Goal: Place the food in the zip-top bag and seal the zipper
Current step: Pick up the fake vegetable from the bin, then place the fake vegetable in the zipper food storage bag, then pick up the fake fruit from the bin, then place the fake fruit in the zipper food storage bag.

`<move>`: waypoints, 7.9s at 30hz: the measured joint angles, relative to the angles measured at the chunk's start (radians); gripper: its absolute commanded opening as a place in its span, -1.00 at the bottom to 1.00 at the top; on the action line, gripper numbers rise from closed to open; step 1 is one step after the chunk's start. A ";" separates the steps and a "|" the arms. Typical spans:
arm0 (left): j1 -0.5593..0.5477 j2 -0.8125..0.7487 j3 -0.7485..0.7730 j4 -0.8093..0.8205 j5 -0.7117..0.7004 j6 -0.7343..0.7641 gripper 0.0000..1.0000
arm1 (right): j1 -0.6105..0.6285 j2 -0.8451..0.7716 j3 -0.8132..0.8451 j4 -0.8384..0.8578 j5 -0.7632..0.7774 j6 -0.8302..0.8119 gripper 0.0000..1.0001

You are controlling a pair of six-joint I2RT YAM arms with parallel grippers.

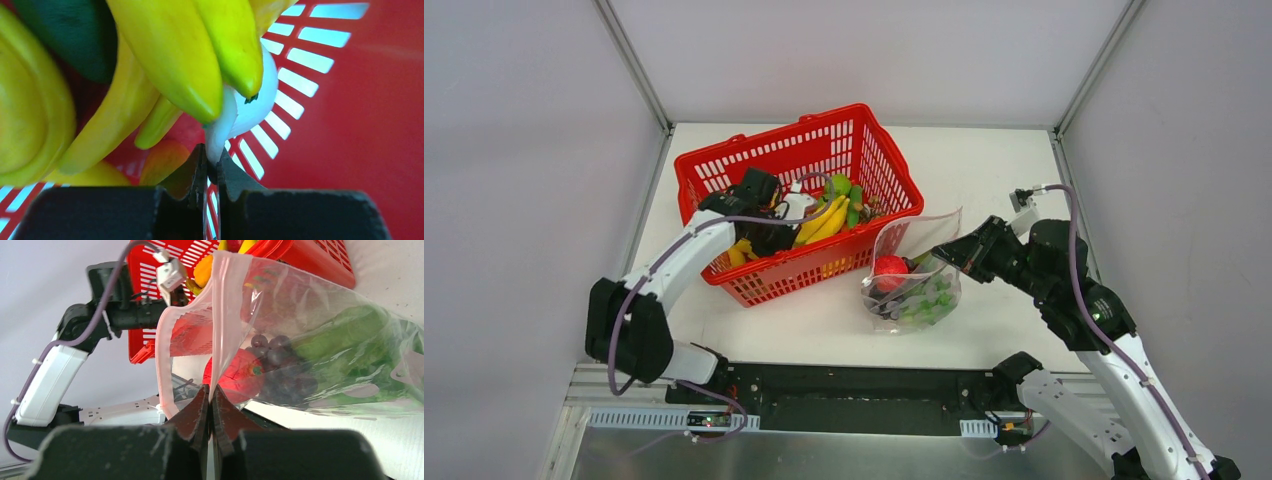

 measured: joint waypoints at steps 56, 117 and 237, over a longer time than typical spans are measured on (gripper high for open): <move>-0.649 -0.100 0.333 0.468 -0.151 -0.380 -0.88 | 0.000 0.003 0.000 -0.001 0.000 0.007 -0.95; -0.003 -0.044 0.347 -0.314 -0.393 -0.381 0.90 | 0.000 -0.055 -0.011 -0.001 0.038 0.011 -0.93; 0.046 -0.166 0.396 -0.293 -0.237 -0.303 -0.96 | 0.000 -0.057 -0.011 -0.018 0.060 0.013 -0.92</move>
